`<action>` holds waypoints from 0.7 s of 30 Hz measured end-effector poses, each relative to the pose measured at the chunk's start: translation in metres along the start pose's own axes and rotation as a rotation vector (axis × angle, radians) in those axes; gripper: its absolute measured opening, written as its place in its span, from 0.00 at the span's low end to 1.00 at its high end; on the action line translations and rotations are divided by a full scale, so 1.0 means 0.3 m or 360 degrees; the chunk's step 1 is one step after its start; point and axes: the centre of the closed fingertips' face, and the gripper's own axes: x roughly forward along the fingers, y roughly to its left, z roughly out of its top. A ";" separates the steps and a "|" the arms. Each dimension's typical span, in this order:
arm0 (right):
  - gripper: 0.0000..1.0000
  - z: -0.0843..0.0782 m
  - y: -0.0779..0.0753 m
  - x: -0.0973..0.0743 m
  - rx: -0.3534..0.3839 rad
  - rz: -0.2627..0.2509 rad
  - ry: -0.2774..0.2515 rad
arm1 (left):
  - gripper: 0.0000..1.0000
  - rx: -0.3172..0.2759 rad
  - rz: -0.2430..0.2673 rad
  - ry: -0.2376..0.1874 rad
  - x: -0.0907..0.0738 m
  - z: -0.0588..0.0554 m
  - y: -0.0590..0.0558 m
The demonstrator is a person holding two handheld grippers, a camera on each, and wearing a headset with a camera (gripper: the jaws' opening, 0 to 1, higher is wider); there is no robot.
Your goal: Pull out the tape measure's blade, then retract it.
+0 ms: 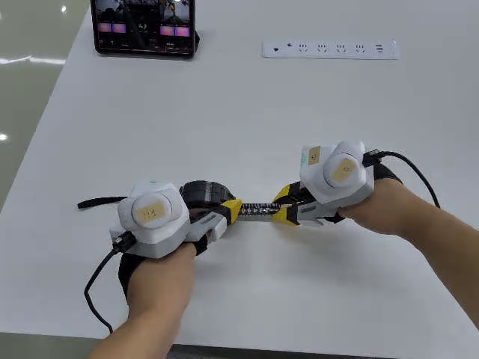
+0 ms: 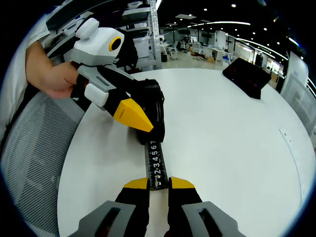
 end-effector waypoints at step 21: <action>0.10 0.045 0.009 0.039 0.0024 0.0002 -0.0040 | 0.59 -0.0007 -0.0005 -0.0002 -0.001 -0.001 0.004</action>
